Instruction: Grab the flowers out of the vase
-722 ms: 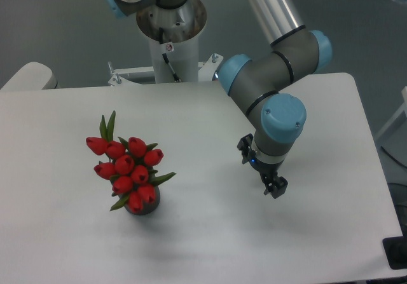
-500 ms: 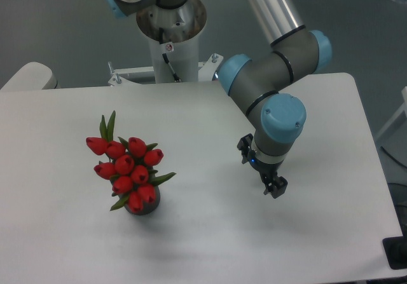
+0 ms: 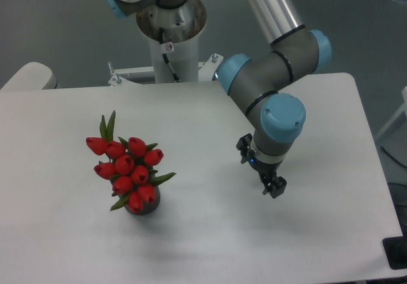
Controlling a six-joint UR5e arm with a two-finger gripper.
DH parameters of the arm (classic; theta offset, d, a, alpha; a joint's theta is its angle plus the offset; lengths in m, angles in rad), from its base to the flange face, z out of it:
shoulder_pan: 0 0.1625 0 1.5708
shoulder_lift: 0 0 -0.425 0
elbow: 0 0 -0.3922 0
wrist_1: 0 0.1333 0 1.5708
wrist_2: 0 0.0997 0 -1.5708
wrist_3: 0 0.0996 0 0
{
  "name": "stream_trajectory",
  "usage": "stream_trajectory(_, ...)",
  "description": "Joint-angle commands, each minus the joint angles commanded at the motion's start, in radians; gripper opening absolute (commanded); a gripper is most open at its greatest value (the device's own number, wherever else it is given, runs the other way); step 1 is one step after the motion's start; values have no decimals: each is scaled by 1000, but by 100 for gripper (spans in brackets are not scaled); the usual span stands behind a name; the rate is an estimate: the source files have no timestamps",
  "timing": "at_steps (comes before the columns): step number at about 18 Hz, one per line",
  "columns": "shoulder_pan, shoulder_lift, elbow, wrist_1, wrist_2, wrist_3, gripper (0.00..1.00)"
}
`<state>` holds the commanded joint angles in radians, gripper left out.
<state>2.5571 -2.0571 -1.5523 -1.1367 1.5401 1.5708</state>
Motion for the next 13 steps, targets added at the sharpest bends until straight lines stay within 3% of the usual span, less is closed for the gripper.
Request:
stream_trajectory(3, 2, 6, -23, 49, -2, 2, 100)
stream_trajectory(5, 8, 12, -25, 48, -14, 2, 100)
stream_trajectory(10, 20, 67, -34, 14, -196, -18, 100)
stream_trajectory(13, 38, 100, -71, 14, -290, -29, 100)
